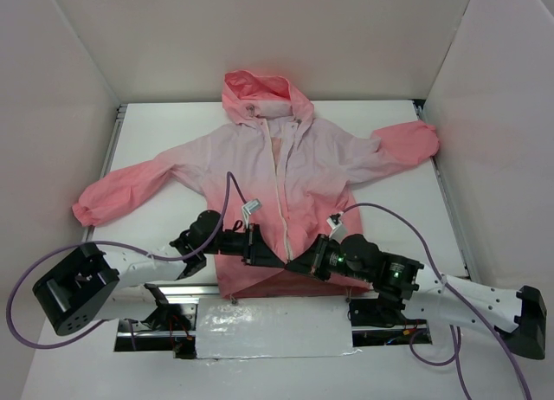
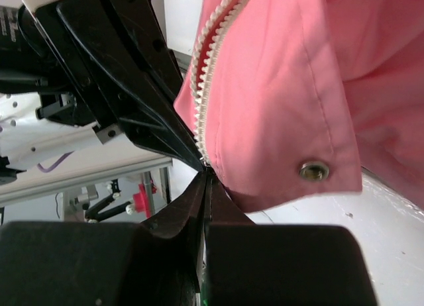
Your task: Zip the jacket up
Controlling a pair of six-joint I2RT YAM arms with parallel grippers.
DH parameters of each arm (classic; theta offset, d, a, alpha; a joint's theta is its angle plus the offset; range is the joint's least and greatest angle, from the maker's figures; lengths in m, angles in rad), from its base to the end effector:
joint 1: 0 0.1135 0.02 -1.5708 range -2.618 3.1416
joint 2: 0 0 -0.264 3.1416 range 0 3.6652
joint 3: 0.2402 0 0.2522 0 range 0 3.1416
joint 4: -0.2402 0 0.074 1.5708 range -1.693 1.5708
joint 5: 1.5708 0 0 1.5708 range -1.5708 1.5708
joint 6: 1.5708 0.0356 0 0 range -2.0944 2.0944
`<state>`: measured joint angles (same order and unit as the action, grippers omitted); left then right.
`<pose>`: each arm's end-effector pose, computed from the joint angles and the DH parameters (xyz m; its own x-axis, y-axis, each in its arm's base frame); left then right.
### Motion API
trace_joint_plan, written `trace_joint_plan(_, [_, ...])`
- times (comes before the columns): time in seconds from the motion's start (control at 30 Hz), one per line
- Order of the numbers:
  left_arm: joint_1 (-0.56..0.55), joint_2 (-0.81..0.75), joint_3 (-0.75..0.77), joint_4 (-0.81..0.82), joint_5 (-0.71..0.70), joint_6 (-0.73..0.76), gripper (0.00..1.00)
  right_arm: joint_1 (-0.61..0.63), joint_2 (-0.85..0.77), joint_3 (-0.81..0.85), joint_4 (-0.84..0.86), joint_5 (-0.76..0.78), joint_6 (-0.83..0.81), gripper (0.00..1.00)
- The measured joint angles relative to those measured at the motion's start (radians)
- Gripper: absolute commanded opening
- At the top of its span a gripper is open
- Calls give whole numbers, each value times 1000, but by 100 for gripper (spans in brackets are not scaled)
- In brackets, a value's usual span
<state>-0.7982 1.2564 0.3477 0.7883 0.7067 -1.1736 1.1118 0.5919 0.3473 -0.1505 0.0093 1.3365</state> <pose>0.1486 -0.1856 0.1961 -0.9496 -0.0305 -0.3121 0.3074 0.1061 -0.9456 0.0686 0.1381 0.2175 -0.9079 0.3583 -0.2177 -0.0414 0.4403 0.8969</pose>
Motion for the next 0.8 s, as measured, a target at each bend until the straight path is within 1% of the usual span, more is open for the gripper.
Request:
trace_joint_plan(0.13, [1,-26,-14,-9,-11,16,0,-8,64,56,-3,-12,-3,0])
trace_joint_plan(0.37, [0,-95,-27,-4,-45,23,0,-45,55,104,-34,-24,4,0])
trace_joint_plan(0.5, [-1,-115,-28,-2,-69,26,0,-107,47,102,-37,-84,32,0])
trace_joint_plan(0.63, [-7,-123,-35,-2,-75,40,0,-128,54,101,-36,-123,42,0])
trace_joint_plan(0.8, [-12,-119,-45,-4,-77,45,0,-179,122,102,-3,-235,23,0])
